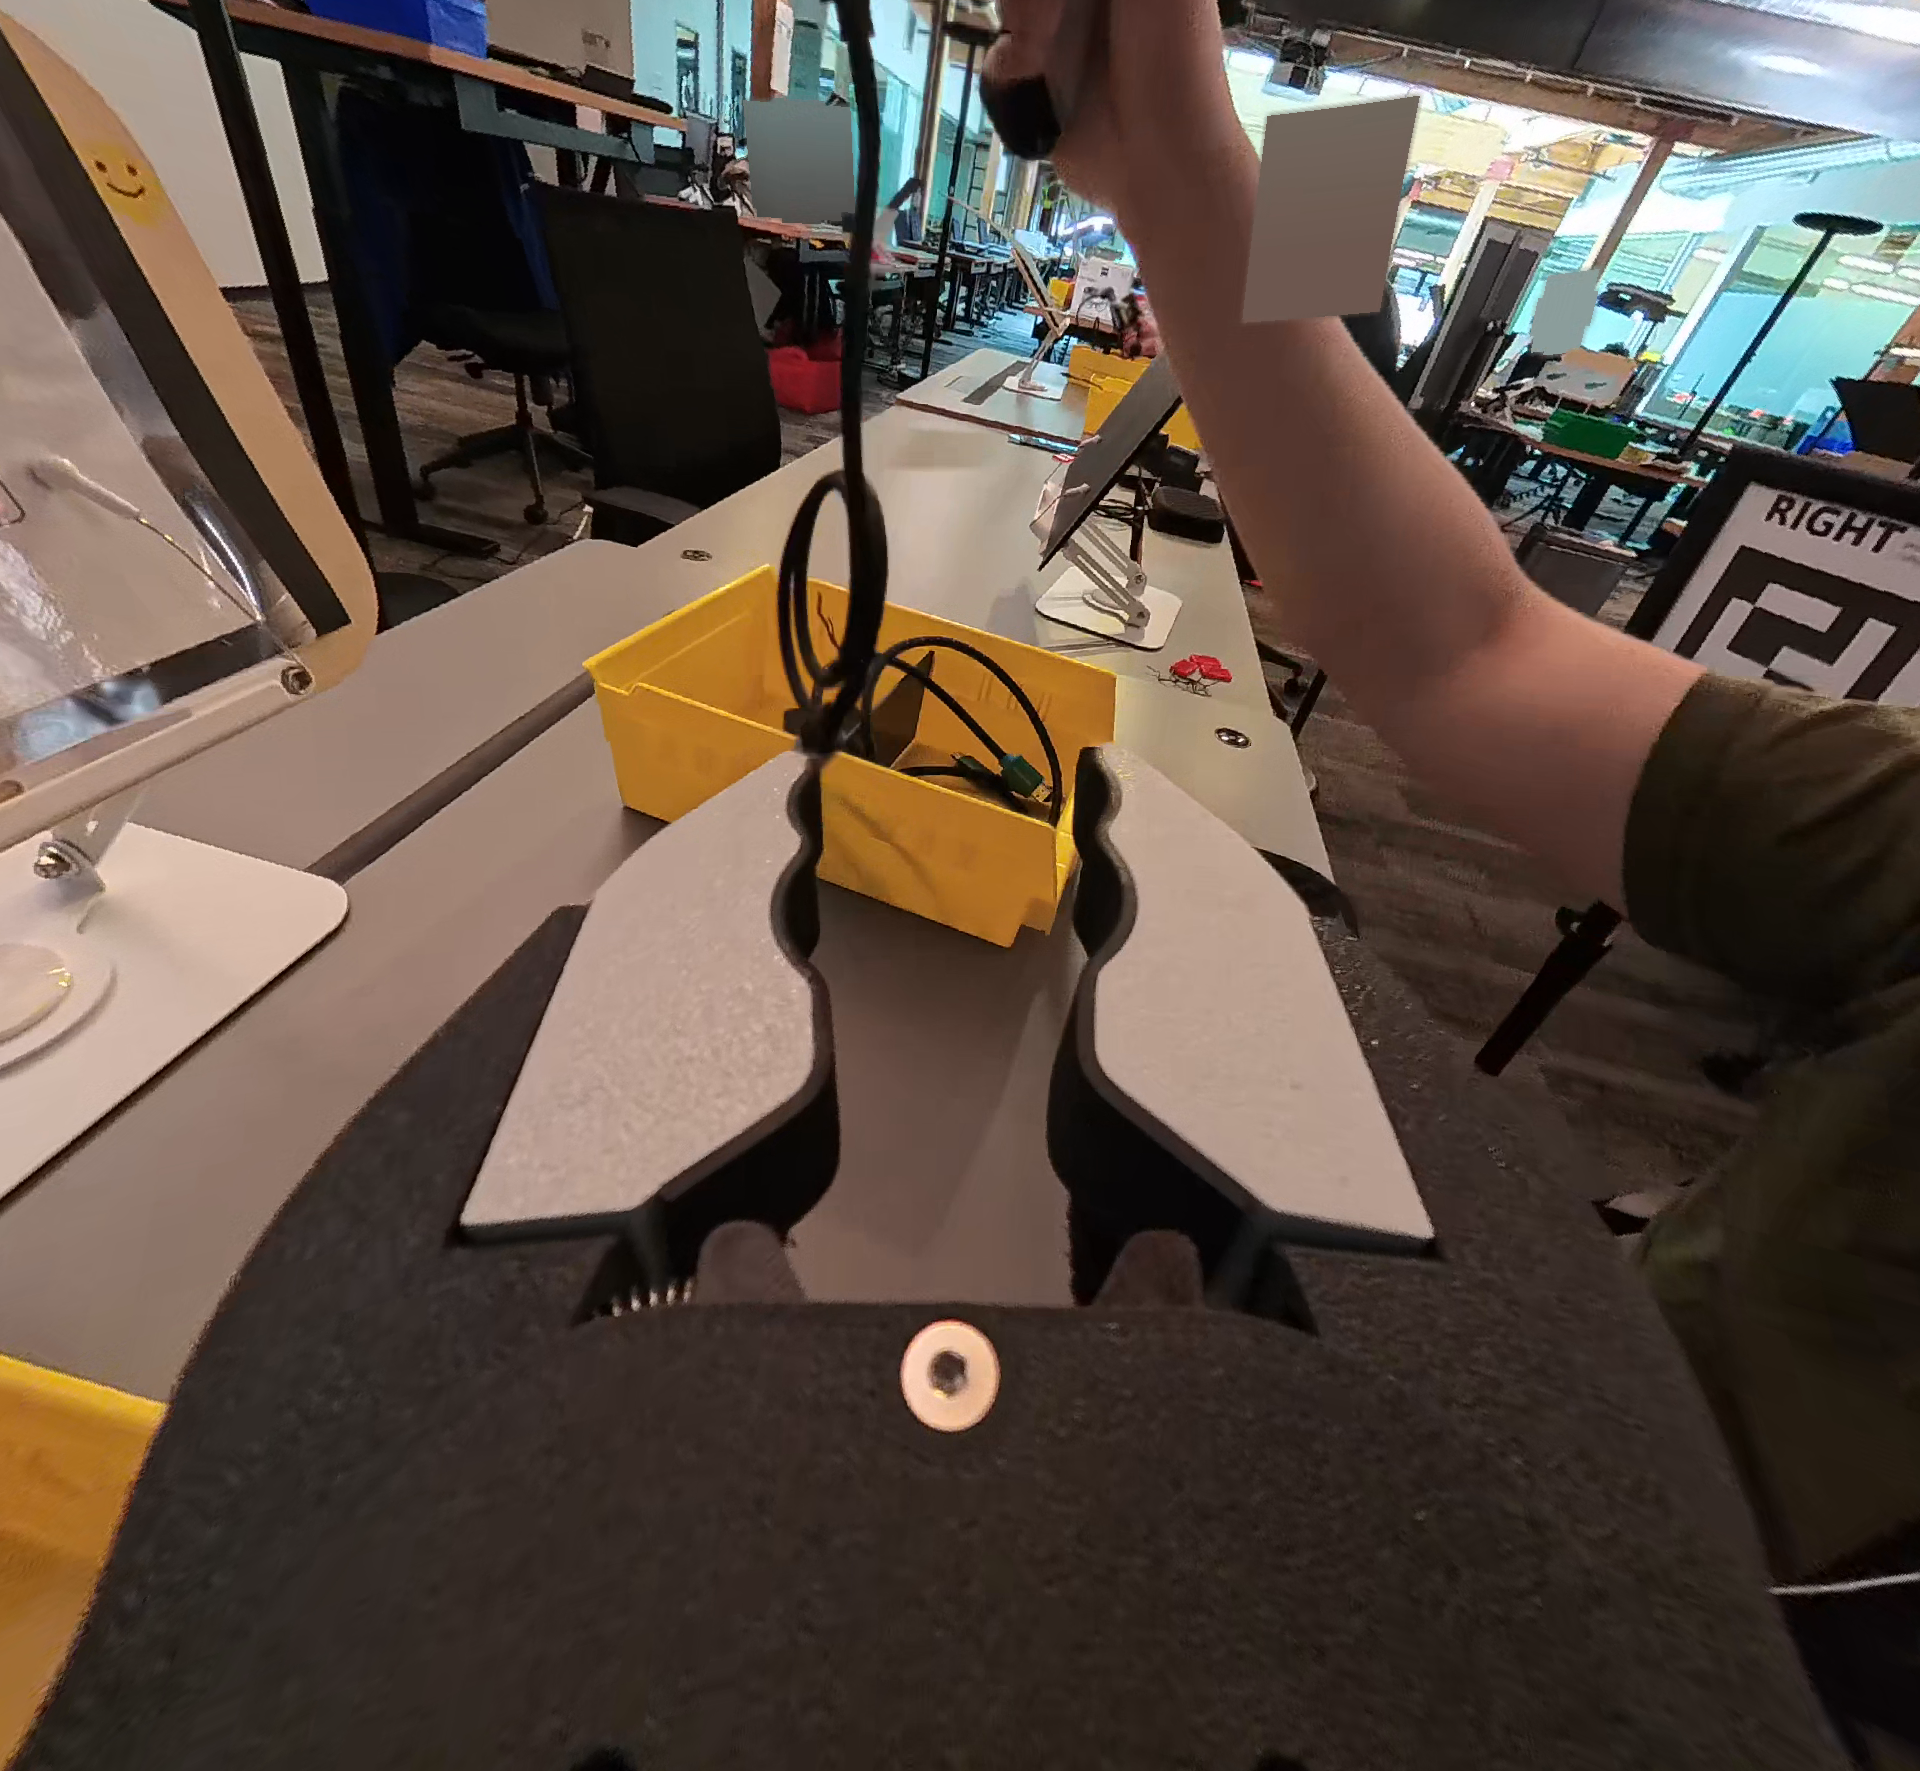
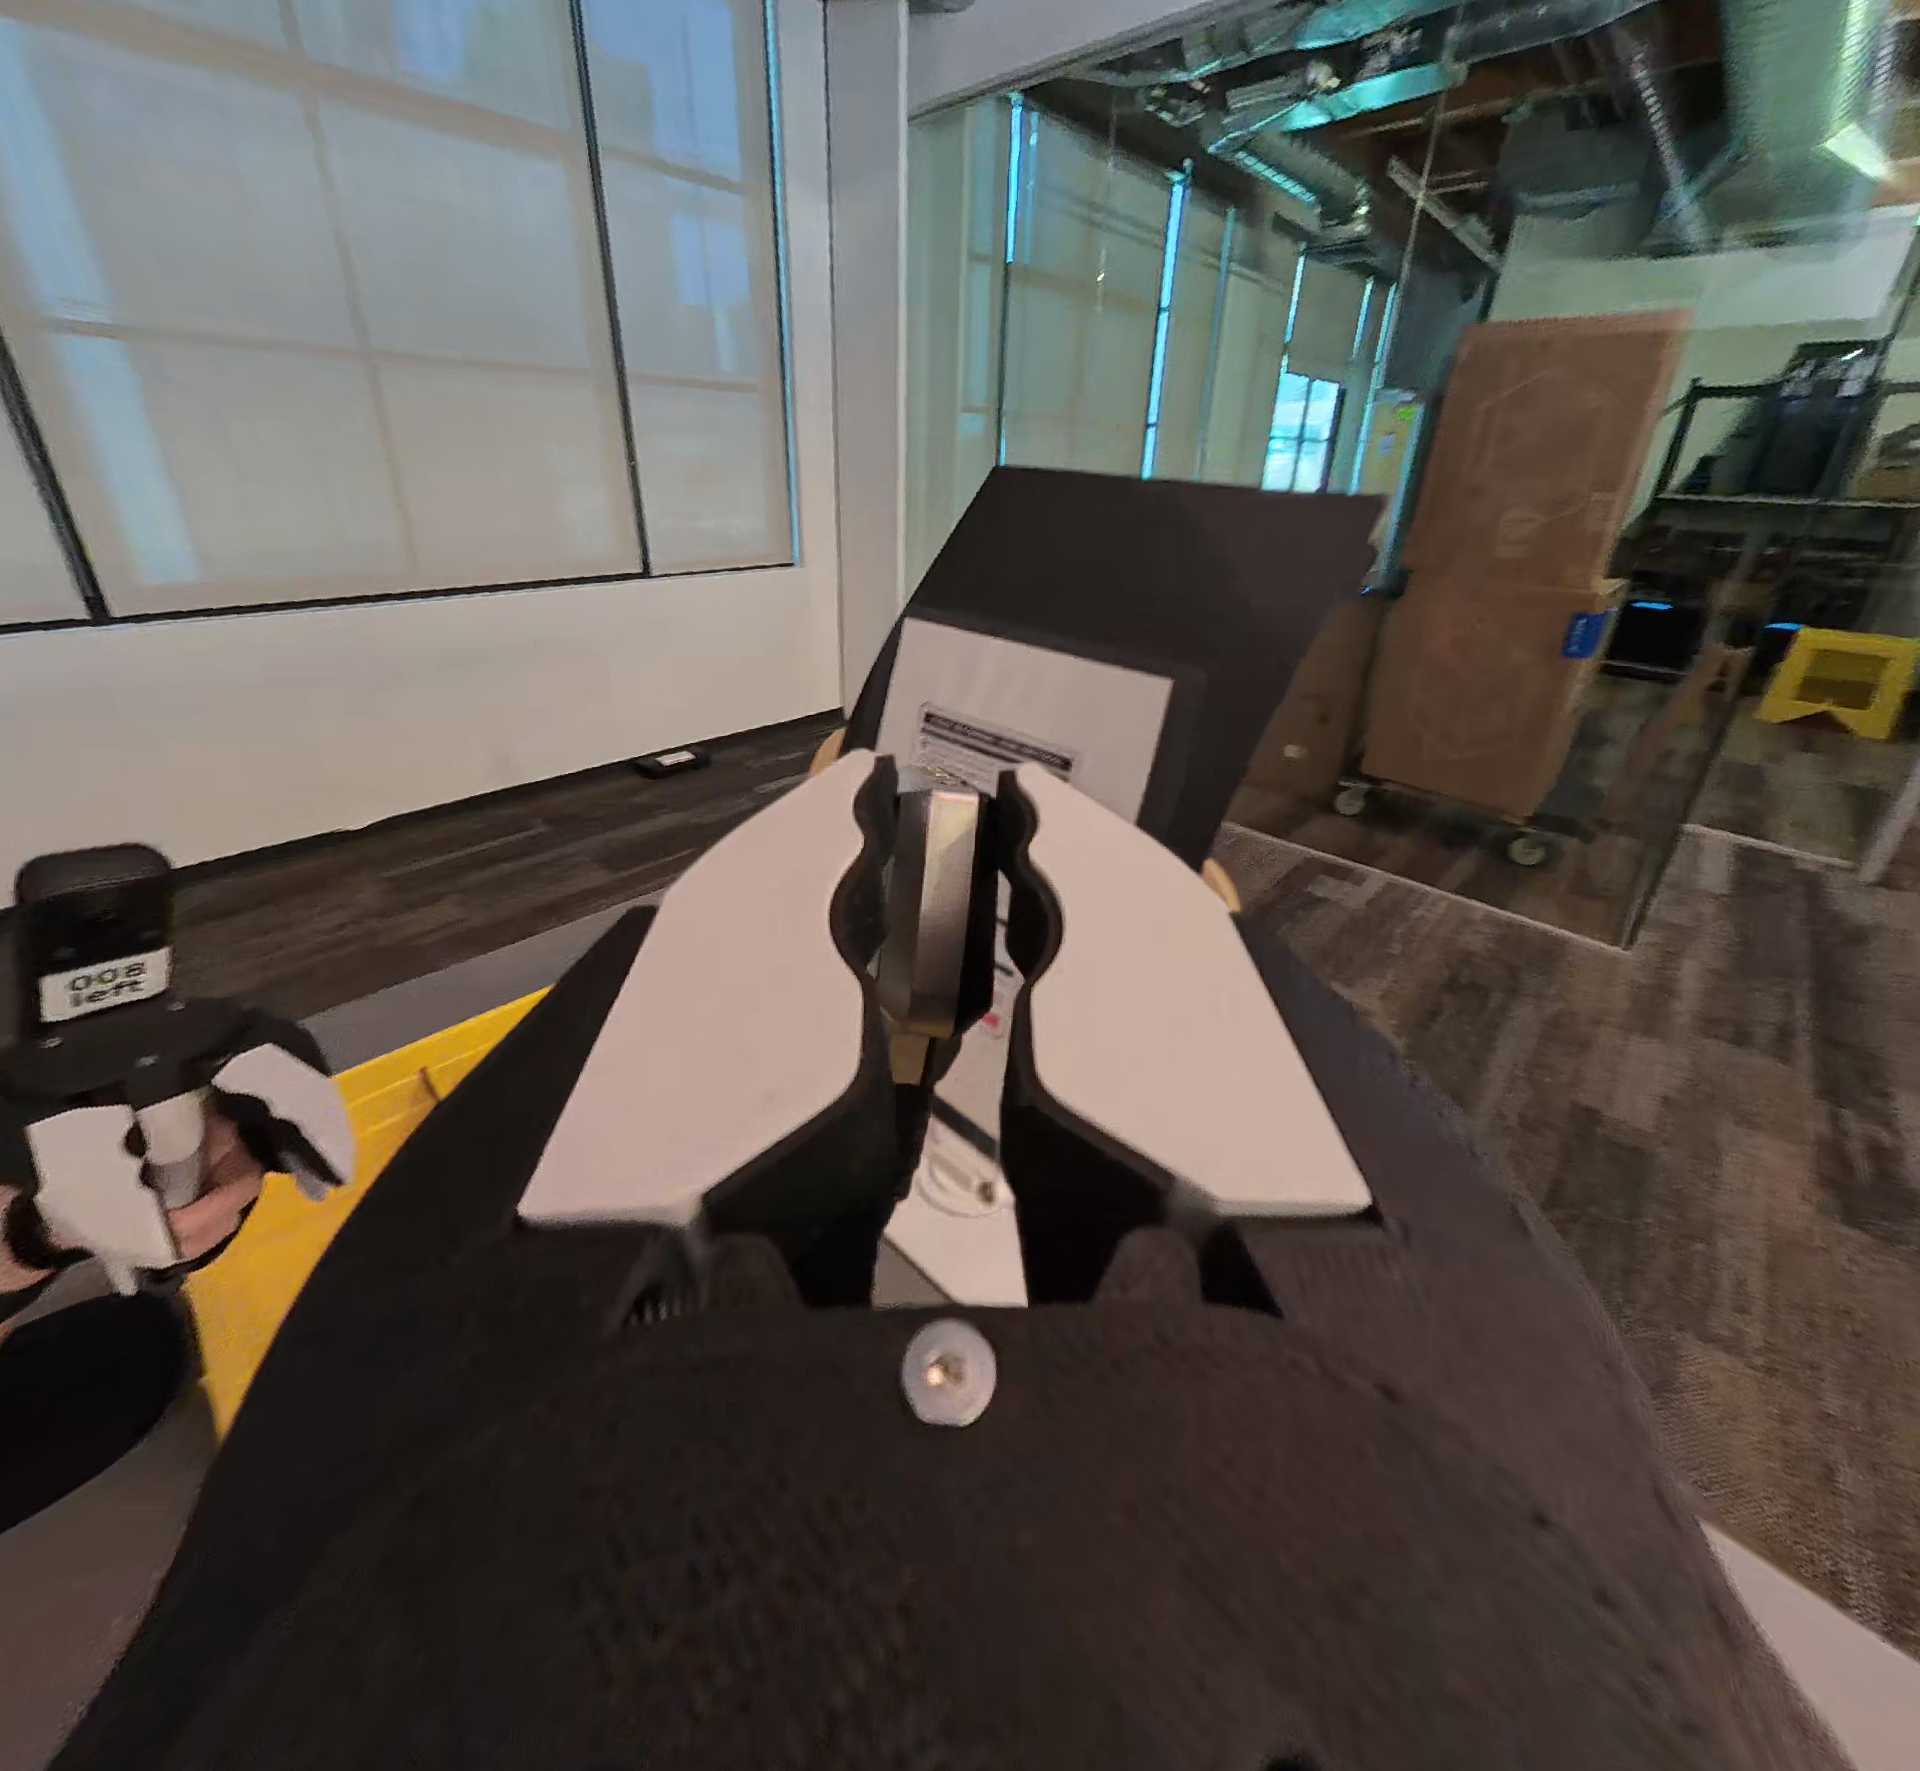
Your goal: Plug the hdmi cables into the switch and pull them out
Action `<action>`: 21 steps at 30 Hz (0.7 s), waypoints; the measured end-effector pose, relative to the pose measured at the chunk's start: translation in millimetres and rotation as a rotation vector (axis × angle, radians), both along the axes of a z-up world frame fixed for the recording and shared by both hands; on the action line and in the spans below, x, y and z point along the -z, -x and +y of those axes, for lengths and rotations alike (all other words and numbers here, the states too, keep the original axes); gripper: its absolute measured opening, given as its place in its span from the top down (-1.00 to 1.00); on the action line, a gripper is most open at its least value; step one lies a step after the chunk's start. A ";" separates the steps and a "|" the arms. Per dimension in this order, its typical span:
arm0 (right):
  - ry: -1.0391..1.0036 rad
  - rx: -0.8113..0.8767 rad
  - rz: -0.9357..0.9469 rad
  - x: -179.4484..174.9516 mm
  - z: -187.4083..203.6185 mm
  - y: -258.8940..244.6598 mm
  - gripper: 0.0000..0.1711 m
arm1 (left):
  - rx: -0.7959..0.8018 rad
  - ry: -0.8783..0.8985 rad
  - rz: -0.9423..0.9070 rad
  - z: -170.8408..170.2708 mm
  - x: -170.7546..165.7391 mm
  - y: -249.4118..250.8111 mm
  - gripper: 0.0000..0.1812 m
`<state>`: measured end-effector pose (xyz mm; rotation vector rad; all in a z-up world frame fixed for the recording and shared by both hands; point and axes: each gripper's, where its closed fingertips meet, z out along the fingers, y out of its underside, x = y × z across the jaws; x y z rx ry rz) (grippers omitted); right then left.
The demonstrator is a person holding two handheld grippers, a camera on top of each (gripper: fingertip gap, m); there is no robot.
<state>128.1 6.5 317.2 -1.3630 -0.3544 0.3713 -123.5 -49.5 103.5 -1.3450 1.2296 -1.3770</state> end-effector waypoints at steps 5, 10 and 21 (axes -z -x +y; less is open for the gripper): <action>0.027 0.226 -0.114 6.5 11.8 -49.4 0.77 | -0.004 -0.046 0.000 -4.0 -4.4 2.5 0.50; 0.115 0.331 -0.157 42.0 32.4 -81.2 0.77 | -0.009 -0.066 0.012 -4.2 -2.3 2.1 0.51; -0.034 0.418 -0.095 -11.1 38.5 -98.1 0.78 | -0.003 -0.073 0.093 0.0 19.1 -7.9 0.50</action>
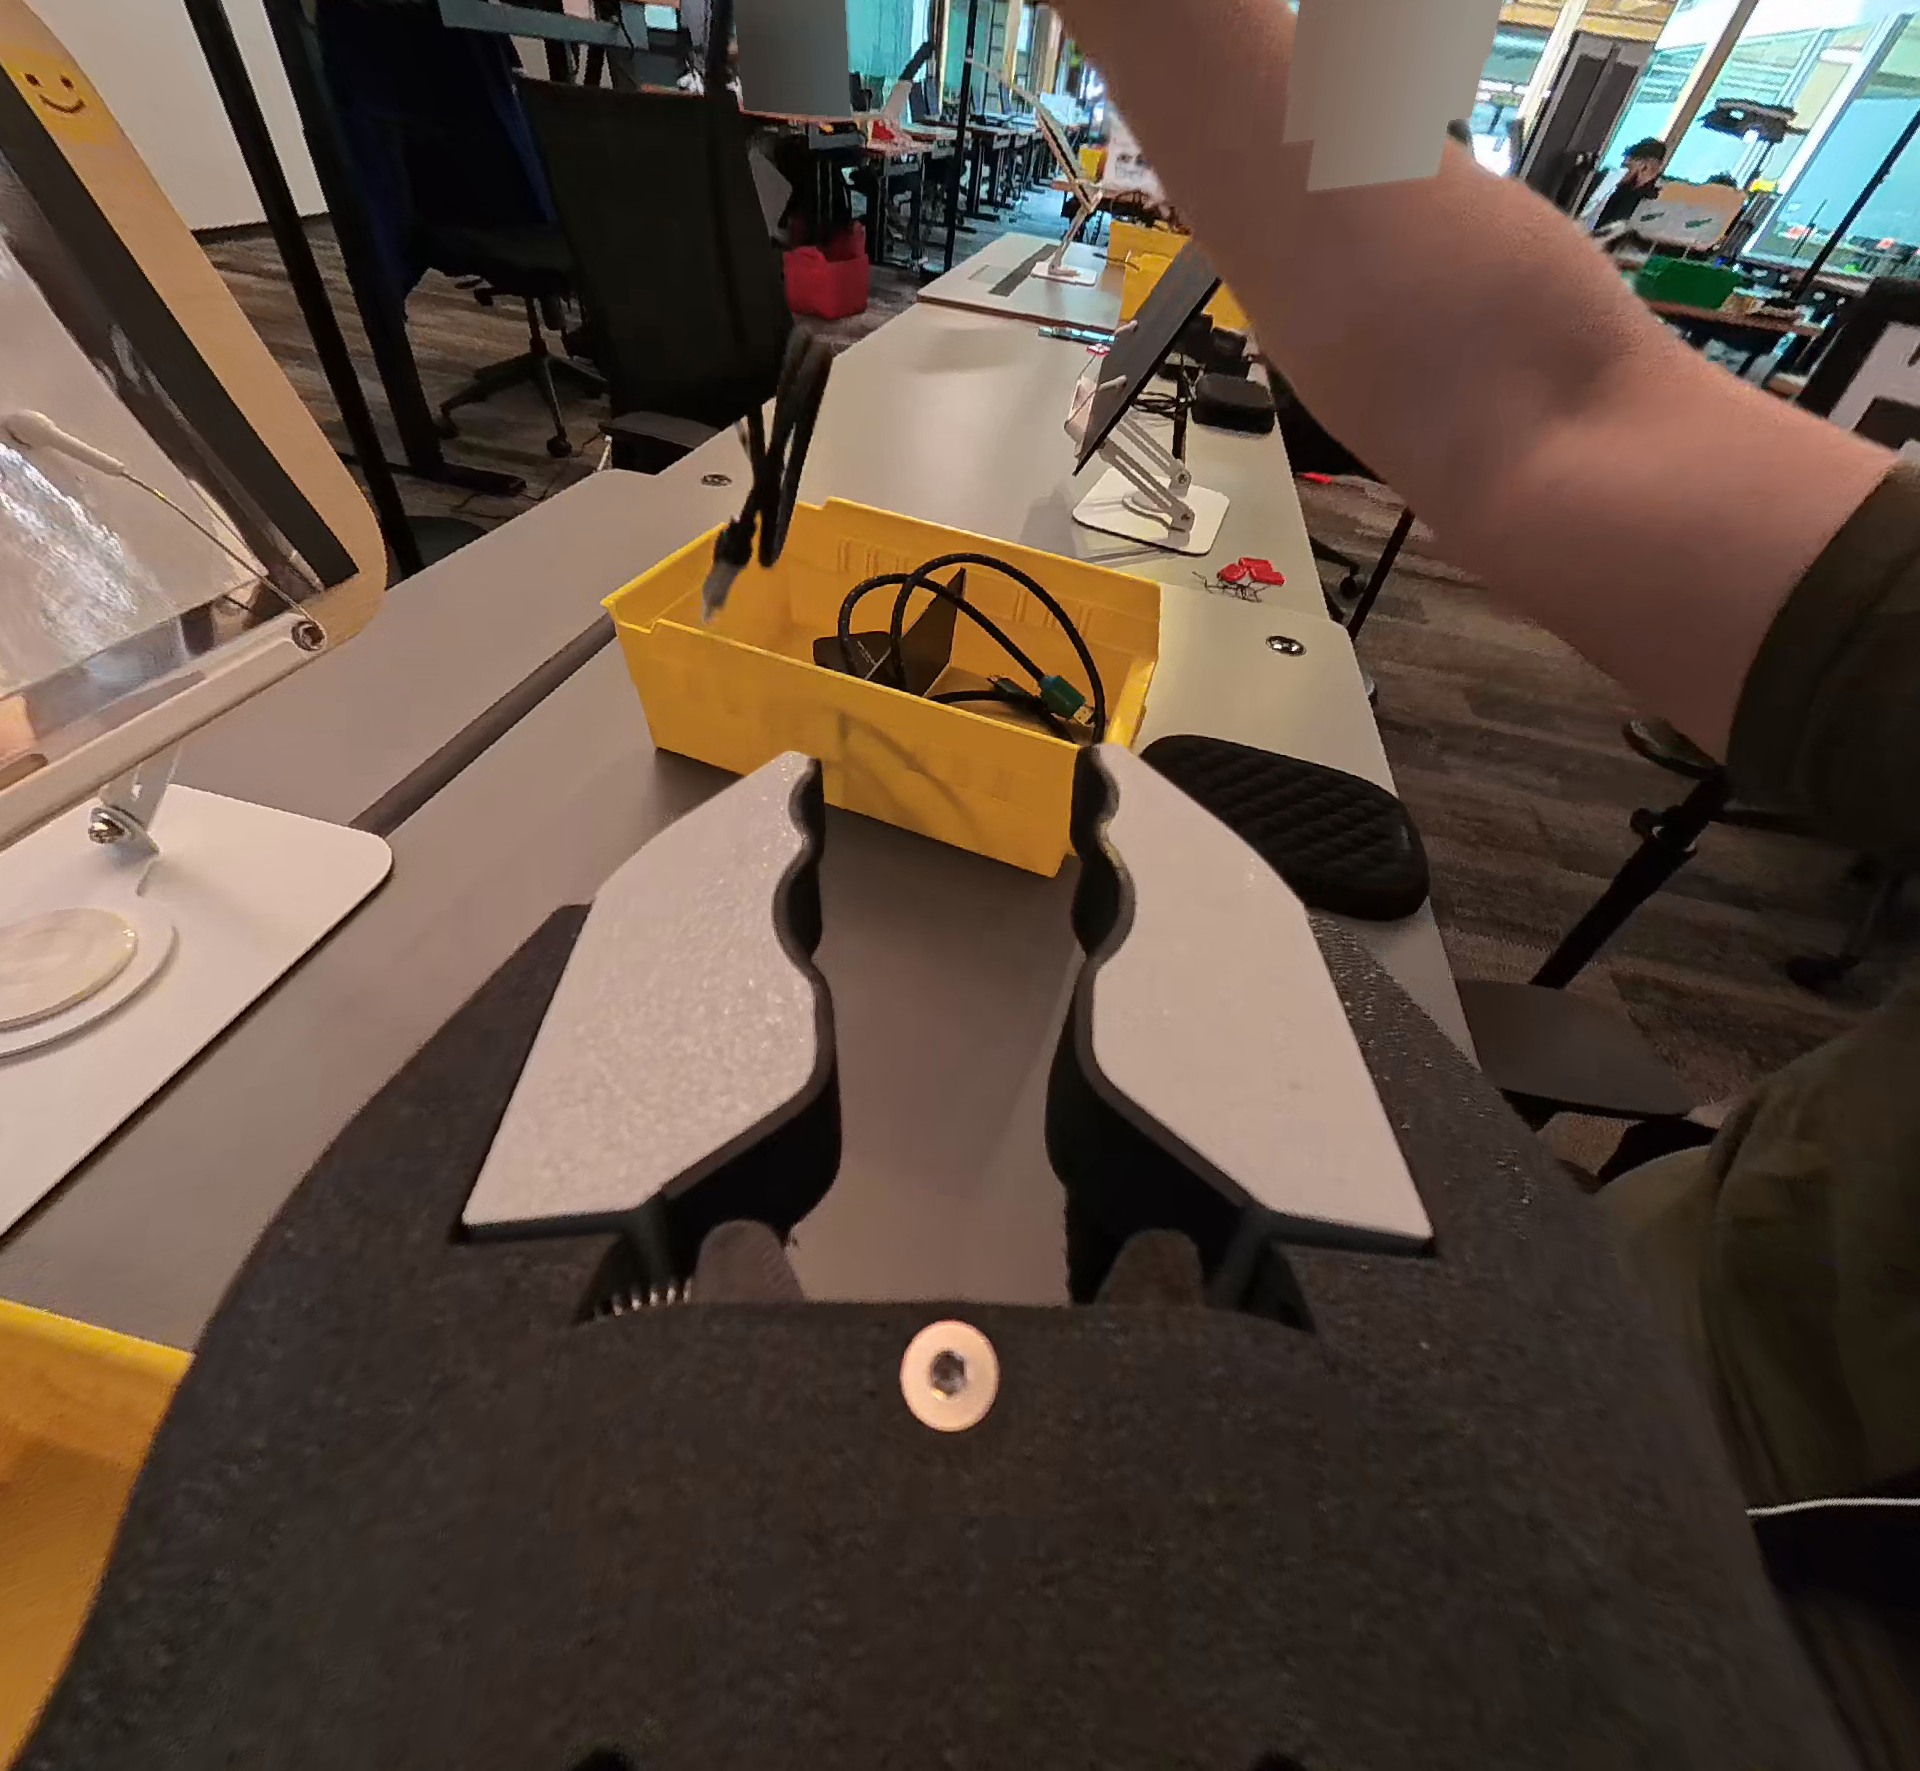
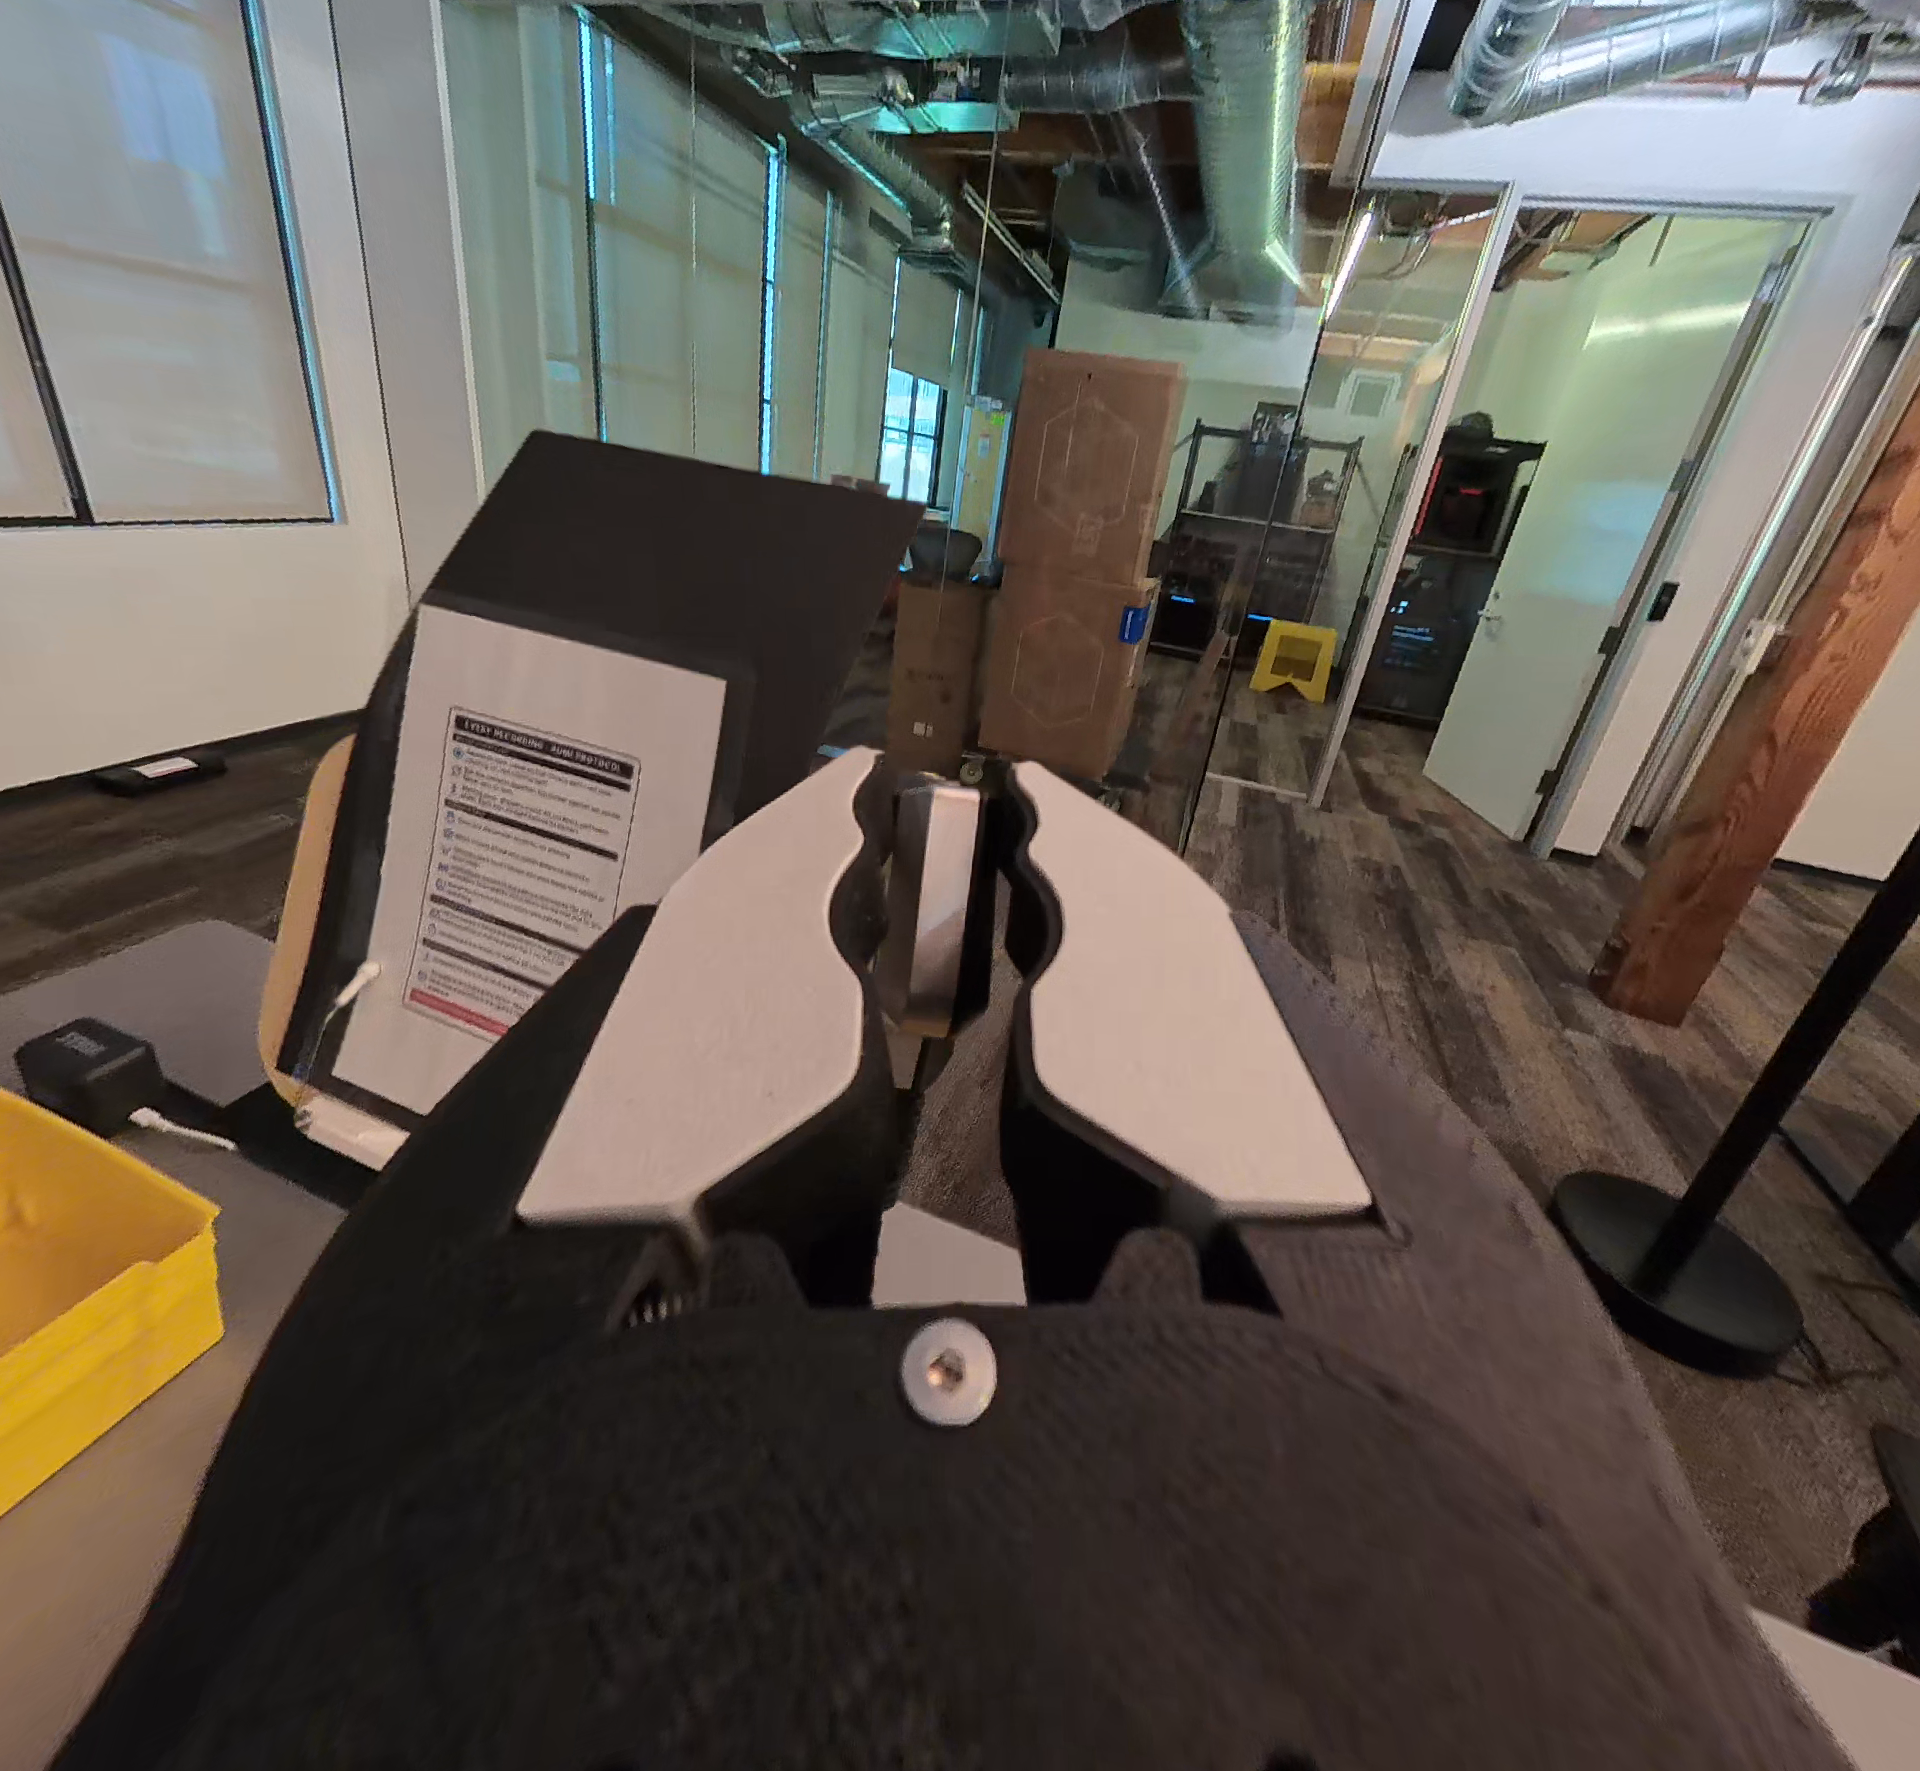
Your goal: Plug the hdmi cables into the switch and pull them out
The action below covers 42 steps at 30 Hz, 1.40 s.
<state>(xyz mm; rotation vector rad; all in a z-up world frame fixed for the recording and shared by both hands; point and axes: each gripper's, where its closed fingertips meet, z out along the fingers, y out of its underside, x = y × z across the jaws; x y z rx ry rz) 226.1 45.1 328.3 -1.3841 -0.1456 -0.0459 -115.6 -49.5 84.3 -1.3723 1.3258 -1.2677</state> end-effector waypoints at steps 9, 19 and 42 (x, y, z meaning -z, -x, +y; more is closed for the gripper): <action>0.147 0.016 -0.084 23.1 7.8 -5.4 0.77 | 0.003 -0.002 0.031 0.9 9.0 -4.6 0.50; 0.315 -0.144 -0.056 95.3 14.6 -10.5 0.77 | -0.003 -0.007 0.031 1.7 9.7 -3.9 0.50; 1.242 -0.389 -0.320 351.6 0.2 26.5 0.78 | 0.013 -0.008 0.090 0.2 28.9 -15.2 0.50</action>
